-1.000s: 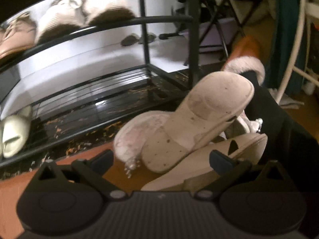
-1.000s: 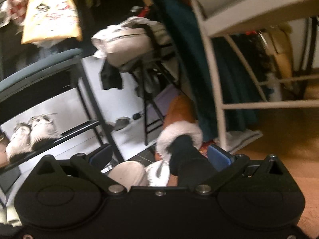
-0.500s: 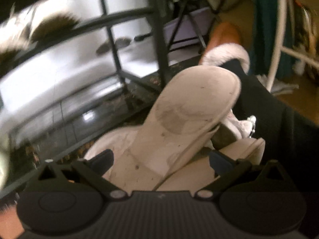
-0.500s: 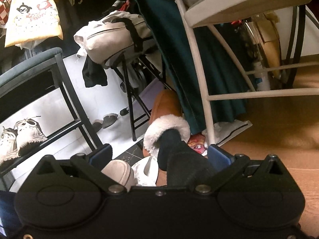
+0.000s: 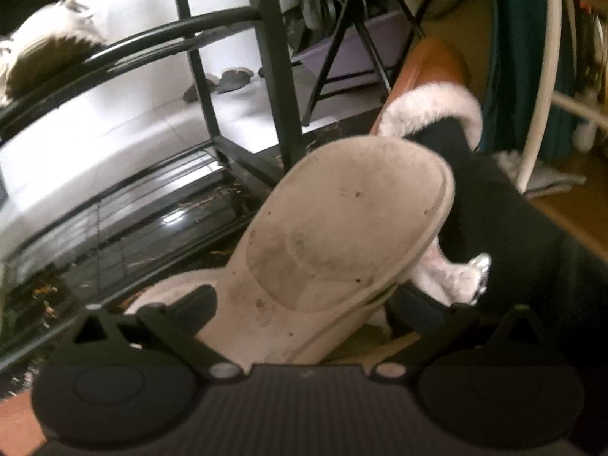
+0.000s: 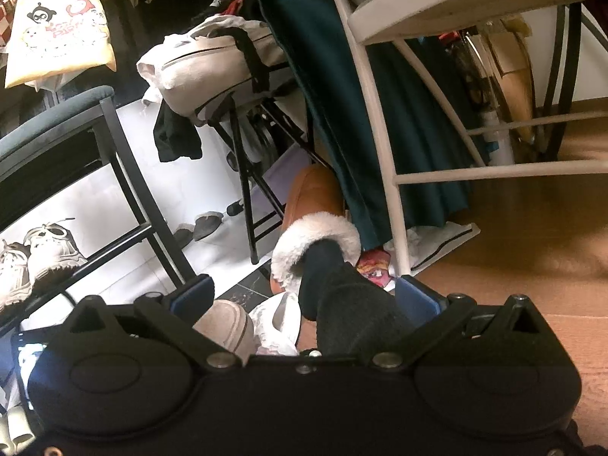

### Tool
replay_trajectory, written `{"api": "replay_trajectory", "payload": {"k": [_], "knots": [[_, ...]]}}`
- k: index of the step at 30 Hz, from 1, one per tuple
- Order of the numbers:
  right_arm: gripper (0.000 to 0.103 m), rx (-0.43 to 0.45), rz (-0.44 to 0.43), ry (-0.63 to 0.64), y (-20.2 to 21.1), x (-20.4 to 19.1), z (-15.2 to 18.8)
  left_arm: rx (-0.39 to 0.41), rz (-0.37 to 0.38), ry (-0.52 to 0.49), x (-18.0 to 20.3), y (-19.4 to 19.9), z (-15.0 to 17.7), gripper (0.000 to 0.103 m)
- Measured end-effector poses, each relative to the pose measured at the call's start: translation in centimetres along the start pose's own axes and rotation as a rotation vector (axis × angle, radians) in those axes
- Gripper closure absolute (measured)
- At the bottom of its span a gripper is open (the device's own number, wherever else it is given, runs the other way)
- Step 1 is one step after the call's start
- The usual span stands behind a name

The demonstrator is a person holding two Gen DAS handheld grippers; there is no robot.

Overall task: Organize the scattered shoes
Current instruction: 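Grasp a dirty white slipper by its strap with the left gripper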

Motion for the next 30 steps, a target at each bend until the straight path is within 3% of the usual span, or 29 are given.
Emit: {"api": "replay_trajectory", "payload": {"k": [13,22,28,30], "knots": [[0.000,-0.026,-0.004,-0.014,0.0,-0.1,0.2,-0.033,-0.039,-0.020,0.2,-2.1,-0.1,0.001],[0.000,-0.041,-0.006,-0.011,-0.2,-0.2,0.4,-0.039,-0.023,0.000,-0.3,-2.7,-0.4,0.002],[0.000,-0.051,-0.007,-0.008,-0.4,-0.3,0.5,-0.009,-0.005,0.013,-0.6,-1.6,-0.9,0.019],[0.000,-0.054,-0.008,-0.008,-0.4,-0.3,0.6,-0.001,-0.003,0.003,-0.6,-1.2,-1.1,0.029]]}}
Point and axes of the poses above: each gripper's, at about its wrist camera, not at the fingertips, and y roughly against the way its jaws point, x to its right, z to its underside, the point moved 5 cm from there along -y, roughly the way its jaws point, and after that the axes turned 6 degrees about x, right-handed, at the moved point
